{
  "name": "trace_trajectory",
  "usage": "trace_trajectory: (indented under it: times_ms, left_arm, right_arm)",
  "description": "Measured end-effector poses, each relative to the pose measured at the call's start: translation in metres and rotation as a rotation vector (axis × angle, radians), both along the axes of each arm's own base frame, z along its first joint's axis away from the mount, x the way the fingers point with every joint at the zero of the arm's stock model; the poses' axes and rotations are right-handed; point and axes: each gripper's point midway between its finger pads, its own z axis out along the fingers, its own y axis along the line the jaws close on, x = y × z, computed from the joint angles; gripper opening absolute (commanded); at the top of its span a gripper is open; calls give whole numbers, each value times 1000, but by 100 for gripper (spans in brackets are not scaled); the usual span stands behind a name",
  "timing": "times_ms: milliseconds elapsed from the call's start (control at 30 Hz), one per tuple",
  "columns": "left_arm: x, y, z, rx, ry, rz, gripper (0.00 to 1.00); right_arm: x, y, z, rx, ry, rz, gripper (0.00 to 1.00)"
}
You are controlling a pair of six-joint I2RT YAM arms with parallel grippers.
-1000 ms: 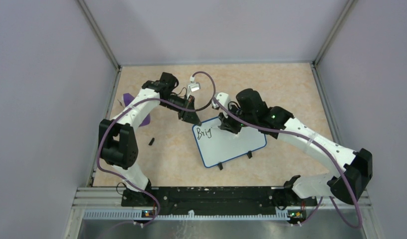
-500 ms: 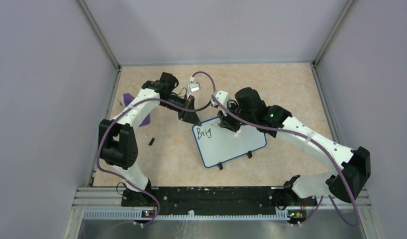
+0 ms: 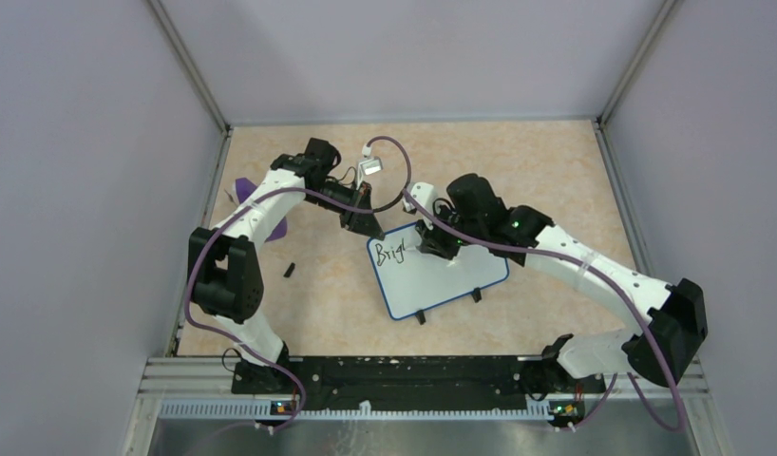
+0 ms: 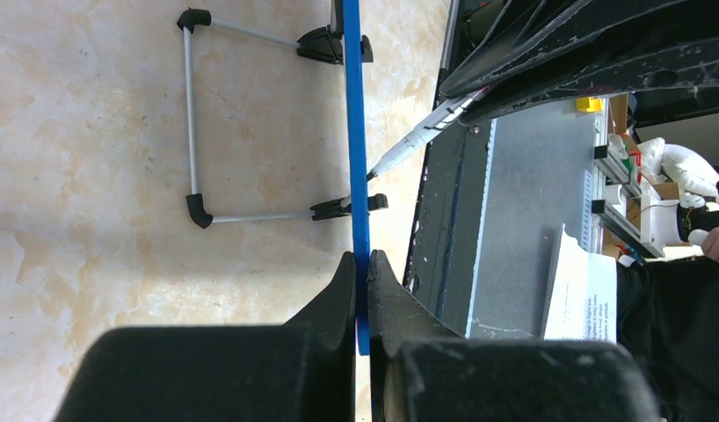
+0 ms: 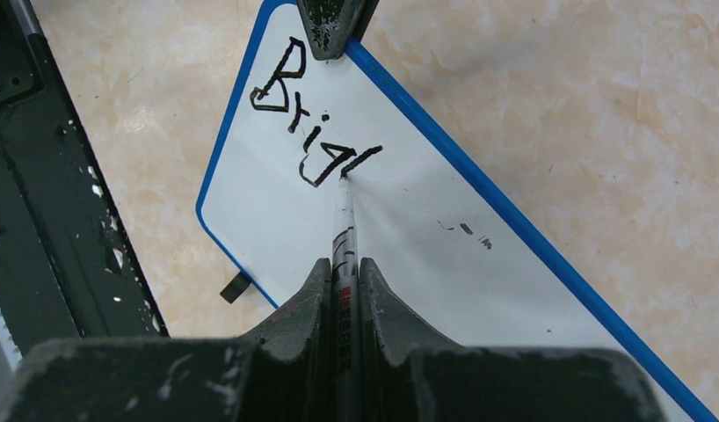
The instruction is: Write a sentence on the whiteboard
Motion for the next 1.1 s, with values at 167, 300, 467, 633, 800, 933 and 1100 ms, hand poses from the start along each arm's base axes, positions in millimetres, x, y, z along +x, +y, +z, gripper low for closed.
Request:
trace_trajectory:
  times_ms: [167, 300, 467, 633, 800, 933, 1100]
  left_arm:
    - [0, 0, 0, 0, 0, 0, 0]
    - [0, 0, 0, -1, 0, 0, 0]
    - [0, 0, 0, -2, 1, -1, 0]
    - [0, 0, 0, -2, 1, -1, 0]
    - [0, 0, 0, -3, 2, -1, 0]
    - [0, 0, 0, -3, 1, -1, 0]
    - [0, 0, 0, -3, 1, -1, 0]
  right_arm:
    - [-5, -1, -8, -7, 22, 14, 0]
    - [-8, -1, -10, -10, 33, 21, 0]
    - [-8, -1, -10, -9, 33, 20, 0]
    - [-7, -1, -8, -6, 31, 14, 0]
    - [0, 0, 4, 7, 2, -4, 0]
    - [6, 0, 8, 17, -12, -17, 0]
    - [6, 0, 8, 17, -12, -18, 0]
